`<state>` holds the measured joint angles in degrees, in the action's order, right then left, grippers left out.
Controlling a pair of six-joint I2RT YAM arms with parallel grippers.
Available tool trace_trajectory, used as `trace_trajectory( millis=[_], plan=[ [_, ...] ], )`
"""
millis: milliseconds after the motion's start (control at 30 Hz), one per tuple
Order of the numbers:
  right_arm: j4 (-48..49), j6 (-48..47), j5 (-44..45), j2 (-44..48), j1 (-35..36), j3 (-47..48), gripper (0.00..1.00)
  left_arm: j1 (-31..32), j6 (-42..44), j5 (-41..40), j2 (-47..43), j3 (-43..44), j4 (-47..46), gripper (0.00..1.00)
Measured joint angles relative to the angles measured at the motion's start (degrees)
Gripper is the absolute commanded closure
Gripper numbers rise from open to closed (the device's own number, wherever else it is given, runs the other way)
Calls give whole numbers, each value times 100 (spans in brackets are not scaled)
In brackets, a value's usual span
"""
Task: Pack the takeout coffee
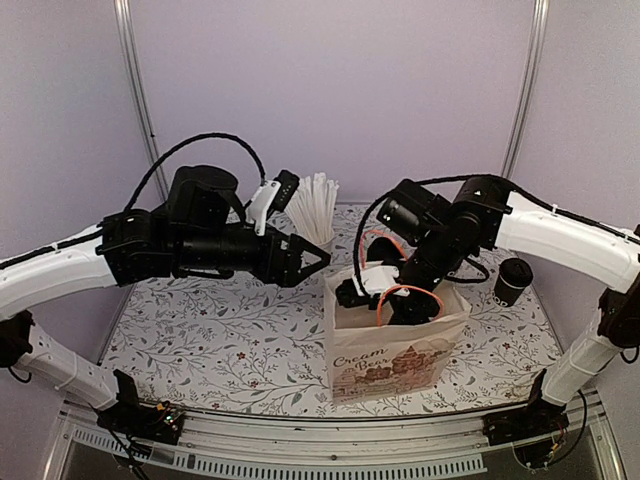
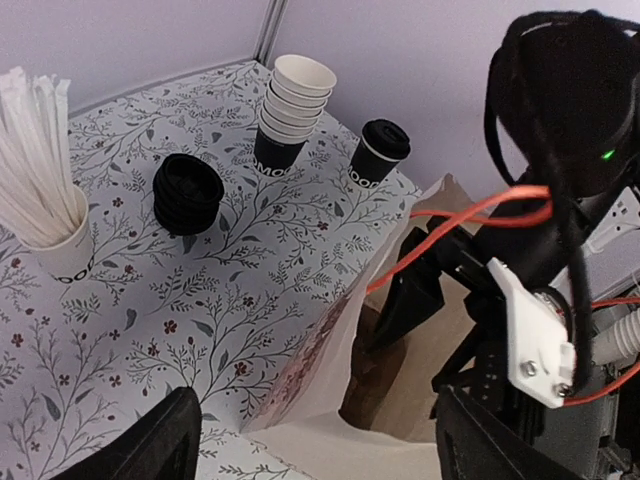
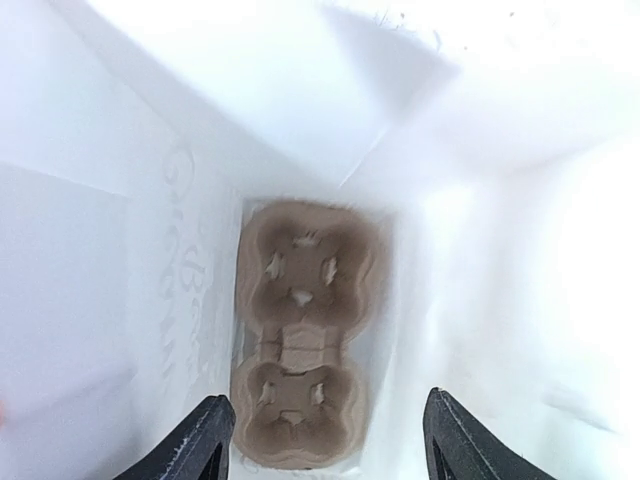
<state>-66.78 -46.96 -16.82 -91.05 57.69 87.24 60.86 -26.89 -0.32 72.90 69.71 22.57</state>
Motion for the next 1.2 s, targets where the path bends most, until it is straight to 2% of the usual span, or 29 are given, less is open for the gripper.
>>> trace_trajectory(
  millis=[200,500,933,1000,1033,1167,1200],
  plan=[
    [-15,-280,-122,439,0,321,32,-2,706,205,778,951,-28,17],
    [-13,-518,-205,728,0,444,34,-2,1388,468,1460,1486,0,18],
    [232,-619,-350,1897,-50,750,41,0,1961,680,2135,2127,608,44],
    [286,-581,-415,1974,-168,896,41,0,2017,758,2201,2131,673,50],
    [321,-568,-461,2011,-254,964,41,0,2035,778,2229,2133,704,57],
    [538,-461,-551,2229,-680,1084,44,0,2159,855,2393,2264,914,96],
    [629,-402,-590,2310,-837,1080,44,2,2173,861,2430,2306,986,100]
  ],
)
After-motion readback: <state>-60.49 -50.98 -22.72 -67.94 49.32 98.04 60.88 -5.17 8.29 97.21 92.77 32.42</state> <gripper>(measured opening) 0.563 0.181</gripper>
